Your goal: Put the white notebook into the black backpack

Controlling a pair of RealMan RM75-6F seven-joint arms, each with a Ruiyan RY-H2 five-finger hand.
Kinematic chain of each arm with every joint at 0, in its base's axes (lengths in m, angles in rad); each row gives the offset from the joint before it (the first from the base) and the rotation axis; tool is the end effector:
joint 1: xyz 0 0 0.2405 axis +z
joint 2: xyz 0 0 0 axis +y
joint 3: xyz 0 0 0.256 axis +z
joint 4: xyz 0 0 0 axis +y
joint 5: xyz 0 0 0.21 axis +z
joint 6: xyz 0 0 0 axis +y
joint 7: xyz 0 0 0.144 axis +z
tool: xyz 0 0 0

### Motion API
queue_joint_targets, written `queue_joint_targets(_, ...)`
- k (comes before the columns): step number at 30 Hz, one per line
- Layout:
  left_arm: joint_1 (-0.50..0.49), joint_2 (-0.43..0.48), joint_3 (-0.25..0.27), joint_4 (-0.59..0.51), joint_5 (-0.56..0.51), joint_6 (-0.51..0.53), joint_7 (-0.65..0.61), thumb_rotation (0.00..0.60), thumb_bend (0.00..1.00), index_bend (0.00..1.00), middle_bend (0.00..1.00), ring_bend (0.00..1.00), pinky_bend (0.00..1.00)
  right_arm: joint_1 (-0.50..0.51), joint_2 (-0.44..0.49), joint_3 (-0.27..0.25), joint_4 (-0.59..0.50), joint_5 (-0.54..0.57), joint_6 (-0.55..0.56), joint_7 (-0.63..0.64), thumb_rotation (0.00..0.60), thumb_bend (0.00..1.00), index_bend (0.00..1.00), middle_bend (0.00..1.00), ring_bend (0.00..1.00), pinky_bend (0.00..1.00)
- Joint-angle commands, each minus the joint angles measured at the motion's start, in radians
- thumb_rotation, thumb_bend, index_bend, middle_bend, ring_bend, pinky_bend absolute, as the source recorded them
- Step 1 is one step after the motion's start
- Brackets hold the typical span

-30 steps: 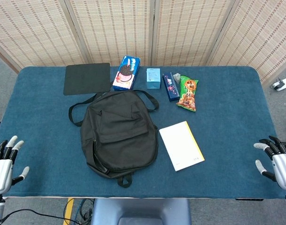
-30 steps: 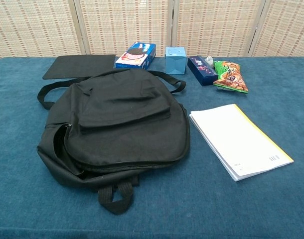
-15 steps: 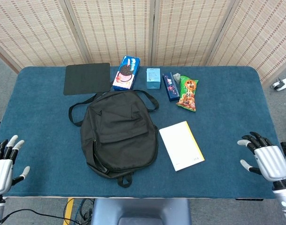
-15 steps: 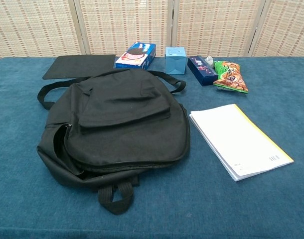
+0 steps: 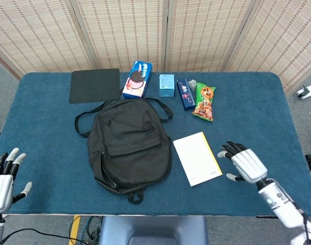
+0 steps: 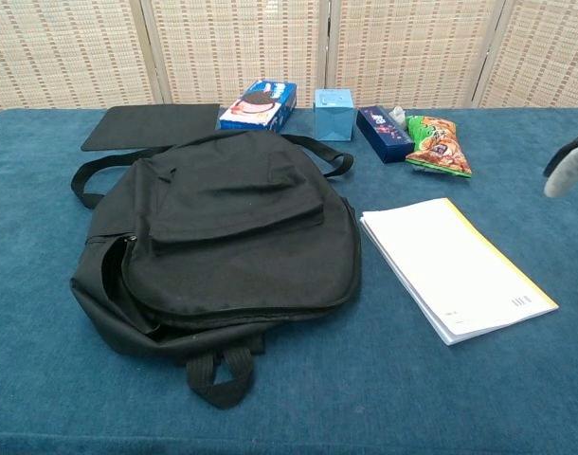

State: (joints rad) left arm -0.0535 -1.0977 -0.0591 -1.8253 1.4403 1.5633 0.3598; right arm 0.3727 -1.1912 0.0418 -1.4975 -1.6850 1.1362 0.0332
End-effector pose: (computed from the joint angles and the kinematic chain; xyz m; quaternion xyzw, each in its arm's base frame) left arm -0.2792 0.1700 0.1630 -0.5892 -0.3410 -0.3355 0.6512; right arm -0.2660 -0.2554 0.0908 0.7644 -0.3316 0.3554 0.4236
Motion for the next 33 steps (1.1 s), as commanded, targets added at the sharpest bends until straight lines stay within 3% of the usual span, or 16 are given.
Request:
queue_joint_targets(1, 0.000, -0.003, -0.003, 0.001, -0.004, -0.001, 0.001, 0.600, 0.28, 0.18, 0.06, 0.04, 0.03, 0.031, -0.060, -0.003, 0.049, 0.002, -0.035, -0.007, 0.600, 0.07, 0.30, 0.20, 0.11, 0.21)
queue_joint_targets(12, -0.005, -0.015, -0.007, 0.011, -0.025, -0.017, -0.001, 0.600, 0.28, 0.18, 0.06, 0.04, 0.03, 0.055, -0.201, -0.030, 0.173, 0.008, -0.034, -0.046, 0.600, 0.00, 0.21, 0.14, 0.04, 0.08)
queue_joint_targets(21, -0.013, -0.018, -0.011, 0.017, -0.032, -0.030, -0.005, 0.600, 0.28, 0.18, 0.06, 0.04, 0.03, 0.032, -0.269, -0.068, 0.280, -0.002, 0.023, -0.027, 0.600, 0.00, 0.18, 0.11, 0.01, 0.08)
queue_joint_targets(33, -0.019, -0.021, -0.011, 0.017, -0.035, -0.040, -0.003, 0.600, 0.28, 0.18, 0.06, 0.04, 0.03, 0.042, -0.332, -0.088, 0.369, 0.007, 0.015, -0.007, 0.600, 0.00, 0.16, 0.09, 0.00, 0.05)
